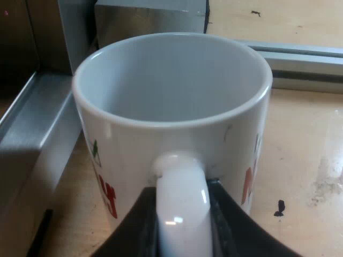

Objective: Remove mug from coffee machine

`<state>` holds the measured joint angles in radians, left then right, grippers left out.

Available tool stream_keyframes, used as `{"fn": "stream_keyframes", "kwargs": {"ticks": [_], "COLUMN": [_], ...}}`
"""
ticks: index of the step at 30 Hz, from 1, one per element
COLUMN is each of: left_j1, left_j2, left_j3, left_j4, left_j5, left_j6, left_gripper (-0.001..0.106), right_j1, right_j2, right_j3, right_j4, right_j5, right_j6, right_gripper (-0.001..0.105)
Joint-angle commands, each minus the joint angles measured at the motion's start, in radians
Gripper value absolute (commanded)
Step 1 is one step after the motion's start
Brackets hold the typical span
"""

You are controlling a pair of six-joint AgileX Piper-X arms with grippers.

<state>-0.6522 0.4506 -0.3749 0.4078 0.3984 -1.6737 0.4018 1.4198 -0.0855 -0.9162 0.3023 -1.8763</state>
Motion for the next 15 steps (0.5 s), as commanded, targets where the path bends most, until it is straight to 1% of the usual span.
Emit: {"fn": "stream_keyframes", "kwargs": {"ticks": [1,2,4,9,11,12,13,14,15], "left_j1": [-0.005,-0.005,-0.005,-0.005,-0.005,-0.005,-0.005,-0.005,-0.005], "left_j2": [0.002,0.002,0.002,0.002,0.002,0.002,0.002,0.002,0.002], "left_j3": [-0.003,-0.003,-0.003,-0.003,-0.003,-0.003,-0.003,-0.003,-0.003], "left_j4": [-0.018,-0.018,-0.018,-0.018,-0.018,-0.018,-0.018,-0.018,-0.018], "left_j5": [-0.006,-0.006,-0.006,-0.006,-0.006,-0.008,-0.02,-0.046,-0.05], "left_j6": [-0.013,-0.013,-0.013,-0.013,-0.013,-0.013,-0.013,-0.013,-0.013], "left_gripper": [0.08,0.08,0.08,0.08,0.08,0.08,0.08,0.08,0.08], "right_j1": [-0.004,-0.004,-0.004,-0.004,-0.004,-0.004,-0.004,-0.001,-0.001], "right_j2": [0.0,-0.005,-0.017,-0.069,-0.113,-0.118,-0.157,-0.192,-0.211], "right_j3": [-0.01,-0.01,-0.01,-0.01,-0.01,-0.01,-0.01,-0.01,-0.01], "right_j4": [0.0,0.009,0.028,0.141,0.214,0.214,0.267,0.307,0.329], "right_j5": [0.007,0.008,0.01,0.03,0.03,0.03,0.03,0.03,0.028], "right_j6": [0.002,0.016,0.025,0.034,0.033,0.033,0.037,0.05,0.053], "right_gripper": [0.039,0.043,0.046,0.046,0.046,0.046,0.046,0.046,0.046]}}
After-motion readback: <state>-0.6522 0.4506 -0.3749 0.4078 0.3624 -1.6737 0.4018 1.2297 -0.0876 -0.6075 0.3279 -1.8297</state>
